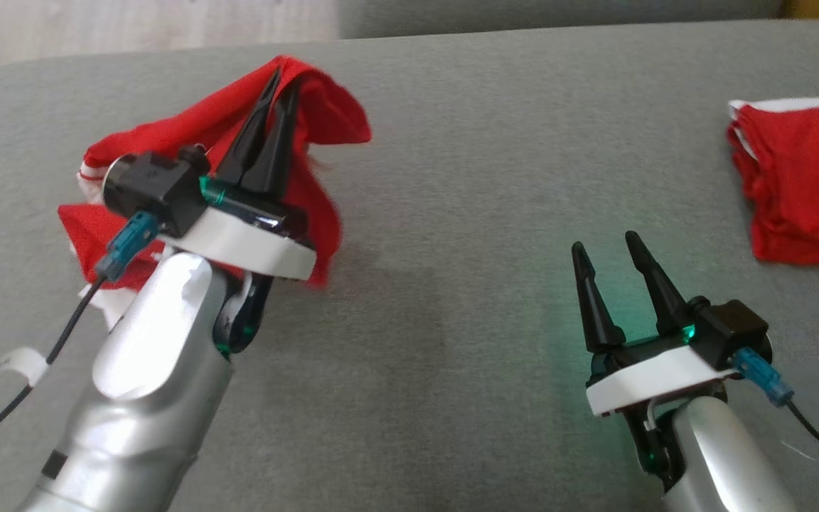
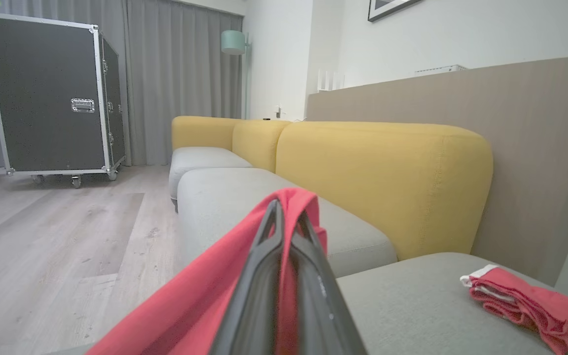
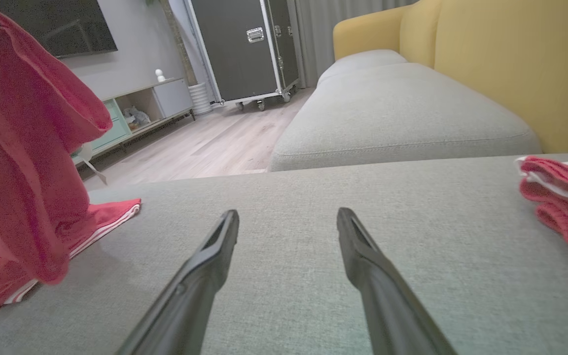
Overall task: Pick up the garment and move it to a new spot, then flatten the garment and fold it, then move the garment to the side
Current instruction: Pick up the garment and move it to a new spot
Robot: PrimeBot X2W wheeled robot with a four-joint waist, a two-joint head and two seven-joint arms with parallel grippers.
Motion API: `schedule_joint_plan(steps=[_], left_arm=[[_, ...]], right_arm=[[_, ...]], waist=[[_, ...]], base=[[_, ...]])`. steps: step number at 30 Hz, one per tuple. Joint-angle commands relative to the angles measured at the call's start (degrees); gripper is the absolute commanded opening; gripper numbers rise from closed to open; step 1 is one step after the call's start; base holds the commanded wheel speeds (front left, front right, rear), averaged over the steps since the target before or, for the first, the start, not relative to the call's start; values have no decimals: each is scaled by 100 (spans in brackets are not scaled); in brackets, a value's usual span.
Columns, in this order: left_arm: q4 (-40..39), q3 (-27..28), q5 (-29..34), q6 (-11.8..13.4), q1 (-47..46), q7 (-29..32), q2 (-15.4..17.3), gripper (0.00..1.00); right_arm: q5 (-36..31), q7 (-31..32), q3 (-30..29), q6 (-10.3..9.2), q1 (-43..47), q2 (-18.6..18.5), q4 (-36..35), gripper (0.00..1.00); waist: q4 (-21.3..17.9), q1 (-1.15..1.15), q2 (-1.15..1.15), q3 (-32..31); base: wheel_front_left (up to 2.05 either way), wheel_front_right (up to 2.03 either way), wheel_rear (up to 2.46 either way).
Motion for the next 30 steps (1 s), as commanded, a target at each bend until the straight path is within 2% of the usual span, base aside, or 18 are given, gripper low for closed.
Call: schedule_joint_plan(steps=[1,8,17,24,29,30], left_arm=[[-325,211,-80,46,-230,87,83,0],[-764,220,-194,130,-793,688,19,0],[-558,89,-75,110,-1909,1296,-59,0],[-131,-44,53,126,-2574,1267,-353,0],[206,-145,82,123,-2809,1083,-558,0],[290,-219,74,81,-2827,1054,-603,70]], right_arm=[[52,-61,121,-5,-187,-8,-202,100],[313,-61,285,-5,-456,-8,-370,100],[827,-61,664,-5,-826,-8,-663,100],[1046,-61,779,-5,-924,-8,-761,100],[1087,-61,804,-5,-947,-8,-796,100],[1090,-61,802,-5,-950,-8,-804,100]], waist=[[-168,1,0,68],[-827,1,0,375],[-1674,1,0,706],[-2057,1,0,802],[-2147,1,0,853],[-2154,1,0,865]], base=[[0,0,0],[0,0,0],[0,0,0],[0,0,0],[0,0,0],[0,0,0]])
